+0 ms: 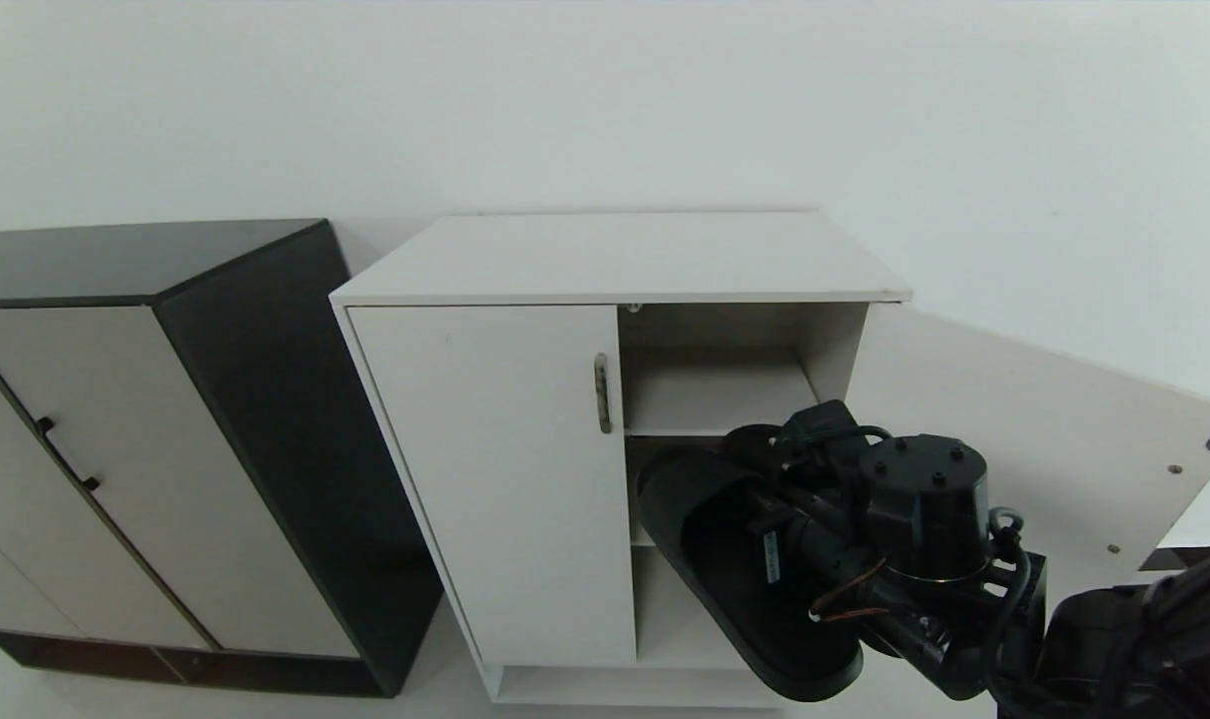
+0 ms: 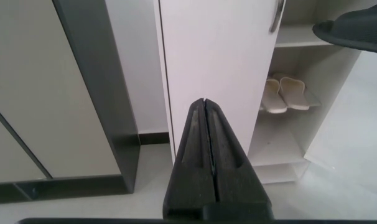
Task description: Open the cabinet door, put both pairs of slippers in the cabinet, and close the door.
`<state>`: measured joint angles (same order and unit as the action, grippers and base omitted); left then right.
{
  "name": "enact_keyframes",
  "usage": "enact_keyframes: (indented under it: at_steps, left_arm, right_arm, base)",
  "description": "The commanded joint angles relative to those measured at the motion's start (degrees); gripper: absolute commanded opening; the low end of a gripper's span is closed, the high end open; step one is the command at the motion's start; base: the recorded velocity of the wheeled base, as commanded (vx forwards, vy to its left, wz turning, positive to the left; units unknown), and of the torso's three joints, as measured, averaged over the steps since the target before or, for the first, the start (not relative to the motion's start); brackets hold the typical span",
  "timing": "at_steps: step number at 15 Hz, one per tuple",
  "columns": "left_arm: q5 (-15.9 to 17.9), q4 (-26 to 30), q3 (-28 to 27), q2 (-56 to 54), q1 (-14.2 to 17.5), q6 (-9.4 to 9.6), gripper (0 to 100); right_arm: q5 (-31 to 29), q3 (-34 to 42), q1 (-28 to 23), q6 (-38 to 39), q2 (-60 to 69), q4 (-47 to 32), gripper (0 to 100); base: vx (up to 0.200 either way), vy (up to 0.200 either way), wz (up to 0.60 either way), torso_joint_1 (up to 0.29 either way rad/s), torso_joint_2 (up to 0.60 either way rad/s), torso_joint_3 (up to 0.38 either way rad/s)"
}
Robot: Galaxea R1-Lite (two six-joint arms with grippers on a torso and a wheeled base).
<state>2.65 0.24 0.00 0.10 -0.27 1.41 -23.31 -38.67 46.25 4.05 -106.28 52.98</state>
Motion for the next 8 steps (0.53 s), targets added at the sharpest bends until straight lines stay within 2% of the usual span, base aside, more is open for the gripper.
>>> enact_keyframes:
  at_steps: [1, 8]
  left_arm:
    - [0.0, 0.0, 0.0, 0.0, 0.0, -0.01, 0]
    - [0.0, 0.0, 0.0, 0.0, 0.0, -0.01, 0]
  right_arm:
    - [0.0, 0.0, 0.0, 0.0, -0.1, 0.0, 0]
    - [0.1, 0.0, -0.1, 0.0, -0.2, 0.0, 0]
  base:
    - [0.000, 0.000, 0.00, -0.154, 0.49, 0.325]
    - [0.000, 0.000, 0.00, -0.115, 0.46, 0.338]
